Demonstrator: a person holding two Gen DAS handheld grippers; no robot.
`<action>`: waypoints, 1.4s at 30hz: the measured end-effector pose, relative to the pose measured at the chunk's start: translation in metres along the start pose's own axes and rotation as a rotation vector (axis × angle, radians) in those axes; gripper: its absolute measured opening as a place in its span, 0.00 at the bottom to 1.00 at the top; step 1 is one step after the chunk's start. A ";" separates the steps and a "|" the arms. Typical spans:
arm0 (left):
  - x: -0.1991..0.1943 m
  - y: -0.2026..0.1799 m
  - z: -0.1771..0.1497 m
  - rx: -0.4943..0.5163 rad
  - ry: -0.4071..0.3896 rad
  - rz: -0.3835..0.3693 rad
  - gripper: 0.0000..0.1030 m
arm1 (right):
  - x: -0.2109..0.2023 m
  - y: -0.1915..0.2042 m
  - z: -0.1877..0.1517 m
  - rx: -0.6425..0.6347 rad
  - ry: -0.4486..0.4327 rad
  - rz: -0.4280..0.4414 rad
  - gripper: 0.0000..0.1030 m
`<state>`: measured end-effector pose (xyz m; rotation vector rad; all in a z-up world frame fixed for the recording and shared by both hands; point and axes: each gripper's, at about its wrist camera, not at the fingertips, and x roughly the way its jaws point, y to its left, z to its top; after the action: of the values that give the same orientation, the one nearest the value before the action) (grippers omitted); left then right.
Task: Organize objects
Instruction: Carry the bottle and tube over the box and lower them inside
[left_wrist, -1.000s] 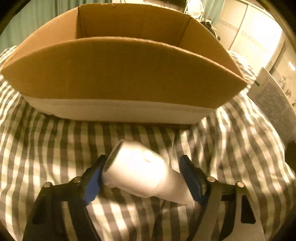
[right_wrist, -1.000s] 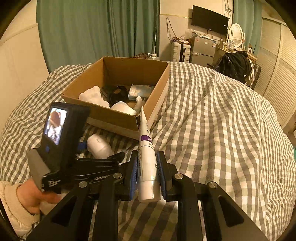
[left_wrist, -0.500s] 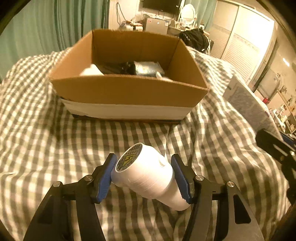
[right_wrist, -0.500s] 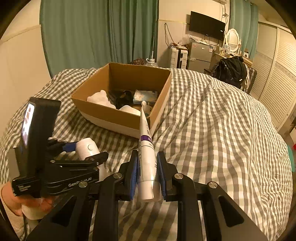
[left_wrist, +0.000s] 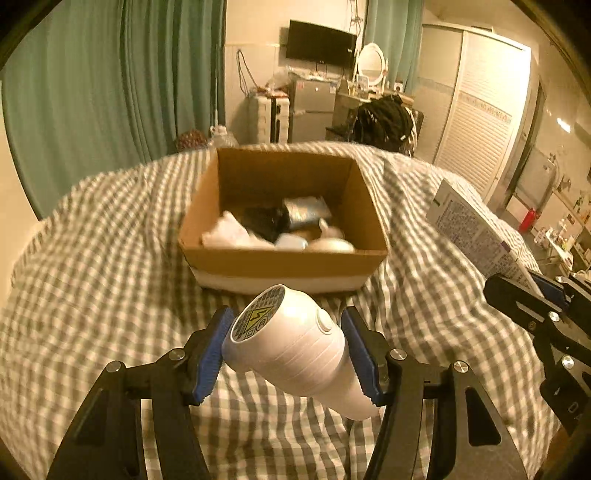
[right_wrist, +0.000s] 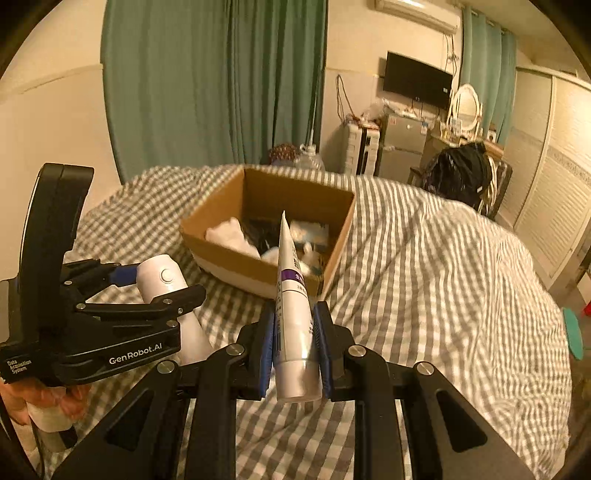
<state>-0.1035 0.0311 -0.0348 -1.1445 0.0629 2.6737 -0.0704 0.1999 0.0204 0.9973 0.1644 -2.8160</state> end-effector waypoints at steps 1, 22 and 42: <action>-0.004 0.001 0.003 0.000 -0.009 0.003 0.60 | -0.005 0.001 0.005 -0.005 -0.012 -0.001 0.19; -0.013 0.028 0.130 0.026 -0.177 0.066 0.60 | 0.003 0.005 0.121 -0.036 -0.147 0.025 0.19; 0.139 0.046 0.145 0.080 -0.035 0.098 0.60 | 0.173 -0.017 0.135 -0.022 0.054 0.045 0.19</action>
<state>-0.3093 0.0320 -0.0367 -1.0968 0.2243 2.7480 -0.2888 0.1783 0.0162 1.0597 0.1767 -2.7425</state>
